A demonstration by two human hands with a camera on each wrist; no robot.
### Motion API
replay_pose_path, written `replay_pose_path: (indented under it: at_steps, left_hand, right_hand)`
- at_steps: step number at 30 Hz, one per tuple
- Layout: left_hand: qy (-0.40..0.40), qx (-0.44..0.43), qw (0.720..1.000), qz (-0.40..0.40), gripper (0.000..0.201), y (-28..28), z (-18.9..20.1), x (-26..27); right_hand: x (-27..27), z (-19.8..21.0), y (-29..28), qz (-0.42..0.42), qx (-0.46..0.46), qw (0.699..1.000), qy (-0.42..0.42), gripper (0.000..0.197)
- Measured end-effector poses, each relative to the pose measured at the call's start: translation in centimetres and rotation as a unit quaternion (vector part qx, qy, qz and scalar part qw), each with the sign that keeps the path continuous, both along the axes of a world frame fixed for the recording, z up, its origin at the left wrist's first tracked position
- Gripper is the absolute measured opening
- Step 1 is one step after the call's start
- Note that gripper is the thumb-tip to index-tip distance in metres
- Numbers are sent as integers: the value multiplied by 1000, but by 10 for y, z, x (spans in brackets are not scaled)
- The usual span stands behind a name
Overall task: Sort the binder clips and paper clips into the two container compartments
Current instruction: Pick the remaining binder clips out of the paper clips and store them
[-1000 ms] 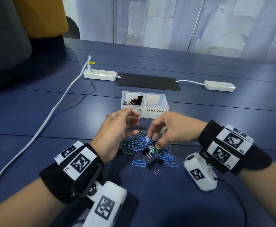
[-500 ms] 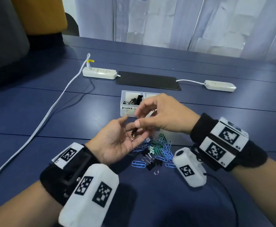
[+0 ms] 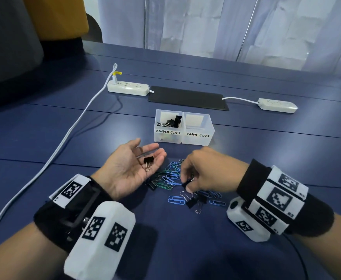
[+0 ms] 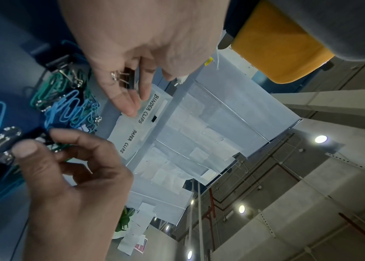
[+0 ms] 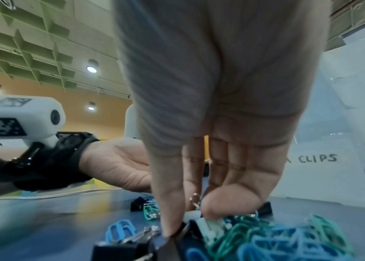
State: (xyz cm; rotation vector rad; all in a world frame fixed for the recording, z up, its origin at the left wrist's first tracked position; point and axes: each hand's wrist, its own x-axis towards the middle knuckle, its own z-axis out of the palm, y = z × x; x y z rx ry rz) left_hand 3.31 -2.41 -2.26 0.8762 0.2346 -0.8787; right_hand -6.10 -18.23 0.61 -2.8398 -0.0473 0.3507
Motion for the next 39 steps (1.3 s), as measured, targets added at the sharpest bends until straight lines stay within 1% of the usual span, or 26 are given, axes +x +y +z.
replay_pose_path:
  at_steps: [2, 7, 10, 14, 19, 21, 24, 26, 28, 31, 34, 36, 38, 39]
  left_hand:
    - [-5, 2, 1000, -1, 42, 0, 1, -2]
    - [-12, 5, 1000, -6, 42, 0, 3, -4]
    - [-14, 4, 1000, -7, 43, 1, 4, -6]
    - [-17, 5, 1000, -12, 44, 1, 3, -8]
    - [-25, 11, 999, -19, 42, -1, 3, -10]
    - [-28, 13, 999, -19, 41, -1, 3, -11]
    - [-32, 14, 999, -18, 39, 0, 2, -11]
    - [-32, 19, 999, -22, 38, 1, 1, -11]
    - [-29, 25, 998, -46, 36, 0, 0, -14]
    - [-12, -6, 997, -75, 35, 0, 2, -16]
    - [-9, -27, 999, -37, 38, 9, 2, -5]
    - [9, -41, 999, 2, 38, 20, 2, 7]
    - [14, -39, 999, 34, 38, 31, 3, 16]
    - [10, -37, 998, 45, 38, 36, 3, 19]
  right_hand:
    - [-1, 0, 0, 3, -2, 1000, -4, 11]
    - [-4, -1, 1, 13, -2, 1000, -2, 22]
    - [-6, -2, -1, 12, -18, 1000, -8, 18]
    - [-7, -1, -3, -4, -23, 1000, -1, 18]
    - [-10, 0, -2, -3, -34, 999, -14, 15]
    - [-10, 2, 0, -13, -29, 999, -31, 15]
    - [-7, 10, 4, -37, 32, 996, -79, 13]
    - [0, 16, 11, -39, 57, 991, -117, 14]
    - [11, 20, 21, -23, 59, 988, -139, 18]
    - [27, 20, 36, 5, 30, 990, -138, 23]
    - [35, 18, 38, -5, 47, 984, -175, 25]
    - [34, 17, 35, -12, 54, 981, -186, 19]
    - [31, 12, 38, 18, 36, 990, -133, 15]
    - [29, 9, 41, 41, 24, 995, -92, 17]
